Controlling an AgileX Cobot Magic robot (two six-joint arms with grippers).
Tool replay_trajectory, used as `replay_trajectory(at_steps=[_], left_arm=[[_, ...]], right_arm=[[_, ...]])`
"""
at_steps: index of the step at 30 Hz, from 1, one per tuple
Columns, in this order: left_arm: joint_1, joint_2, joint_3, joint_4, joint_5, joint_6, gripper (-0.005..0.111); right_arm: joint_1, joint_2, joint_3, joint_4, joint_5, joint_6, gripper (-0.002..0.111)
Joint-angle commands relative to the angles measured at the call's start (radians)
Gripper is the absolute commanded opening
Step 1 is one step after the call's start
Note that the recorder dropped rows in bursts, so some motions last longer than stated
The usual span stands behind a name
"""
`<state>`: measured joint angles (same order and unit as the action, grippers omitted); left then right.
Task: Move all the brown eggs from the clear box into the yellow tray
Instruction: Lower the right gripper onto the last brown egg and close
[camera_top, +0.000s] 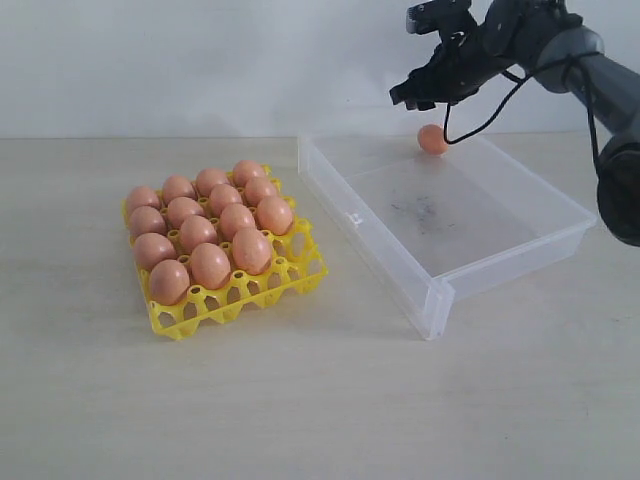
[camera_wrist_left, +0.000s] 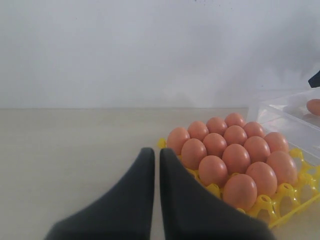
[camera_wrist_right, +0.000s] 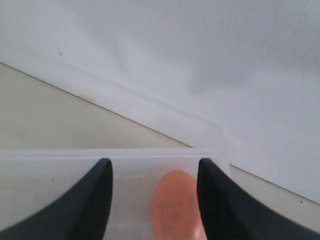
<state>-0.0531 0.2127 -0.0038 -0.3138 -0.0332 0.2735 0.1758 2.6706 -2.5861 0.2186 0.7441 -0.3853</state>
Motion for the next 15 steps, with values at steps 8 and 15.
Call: replay_trajectory(at_steps=[8,15], left_arm=[[-0.005,0.003,0.004,-0.005,-0.012,0.005,0.004],[-0.005,0.003,0.004,-0.005,-0.012,0.005,0.004]], right_arm=[[-0.010,0.061,-0.008,-0.001,-0.079,-0.010,0.047],[-0.040,0.088,-0.008,-0.005,-0.102,0.038,0.047]])
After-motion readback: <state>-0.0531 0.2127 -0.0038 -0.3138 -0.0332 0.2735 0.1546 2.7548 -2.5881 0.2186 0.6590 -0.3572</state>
